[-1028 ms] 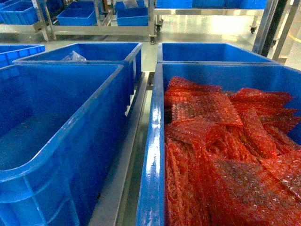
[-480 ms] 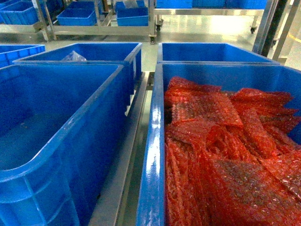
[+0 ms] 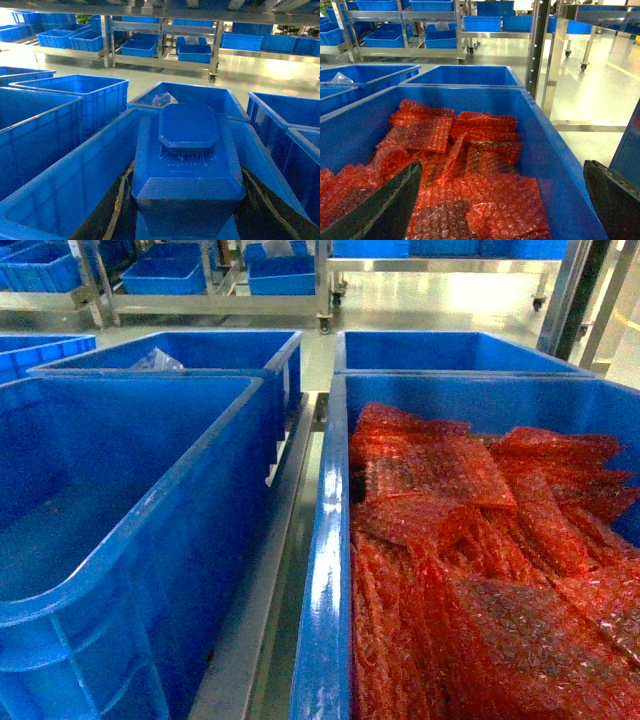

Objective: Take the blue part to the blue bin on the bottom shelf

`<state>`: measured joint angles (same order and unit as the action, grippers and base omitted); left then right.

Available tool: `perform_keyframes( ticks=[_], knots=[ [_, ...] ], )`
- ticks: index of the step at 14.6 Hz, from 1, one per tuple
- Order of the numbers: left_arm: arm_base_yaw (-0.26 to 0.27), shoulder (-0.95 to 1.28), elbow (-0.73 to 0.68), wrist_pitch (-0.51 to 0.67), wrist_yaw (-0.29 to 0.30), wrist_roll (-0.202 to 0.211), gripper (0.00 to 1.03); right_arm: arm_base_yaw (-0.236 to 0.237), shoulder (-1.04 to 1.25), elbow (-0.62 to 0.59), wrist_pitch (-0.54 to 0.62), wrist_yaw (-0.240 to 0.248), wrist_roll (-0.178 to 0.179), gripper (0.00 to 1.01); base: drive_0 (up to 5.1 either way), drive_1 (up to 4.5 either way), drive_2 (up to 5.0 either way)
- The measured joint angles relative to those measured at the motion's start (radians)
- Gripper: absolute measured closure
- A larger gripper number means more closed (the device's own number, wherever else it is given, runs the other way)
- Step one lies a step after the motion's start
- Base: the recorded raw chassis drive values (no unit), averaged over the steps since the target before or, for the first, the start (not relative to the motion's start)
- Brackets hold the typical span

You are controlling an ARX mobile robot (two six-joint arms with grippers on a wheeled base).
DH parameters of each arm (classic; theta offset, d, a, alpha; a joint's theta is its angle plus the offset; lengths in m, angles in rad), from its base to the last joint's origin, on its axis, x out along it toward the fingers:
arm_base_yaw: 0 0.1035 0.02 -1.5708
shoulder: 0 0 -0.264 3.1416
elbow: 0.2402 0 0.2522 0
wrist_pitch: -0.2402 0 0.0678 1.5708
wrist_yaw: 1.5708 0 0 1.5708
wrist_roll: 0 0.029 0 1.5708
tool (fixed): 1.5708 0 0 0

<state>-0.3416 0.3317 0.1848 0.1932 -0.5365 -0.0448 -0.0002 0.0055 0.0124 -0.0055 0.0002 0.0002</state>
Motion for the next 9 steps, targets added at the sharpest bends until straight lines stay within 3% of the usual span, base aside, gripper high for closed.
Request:
perform_keyframes(
  ticks=[9],
  knots=[
    [0.0, 0.0, 0.0, 0.0, -0.001, 0.0, 0.59, 0.0, 0.0, 0.0, 0.0, 0.0, 0.0, 0.03, 0.0, 0.0, 0.0]
  ],
)
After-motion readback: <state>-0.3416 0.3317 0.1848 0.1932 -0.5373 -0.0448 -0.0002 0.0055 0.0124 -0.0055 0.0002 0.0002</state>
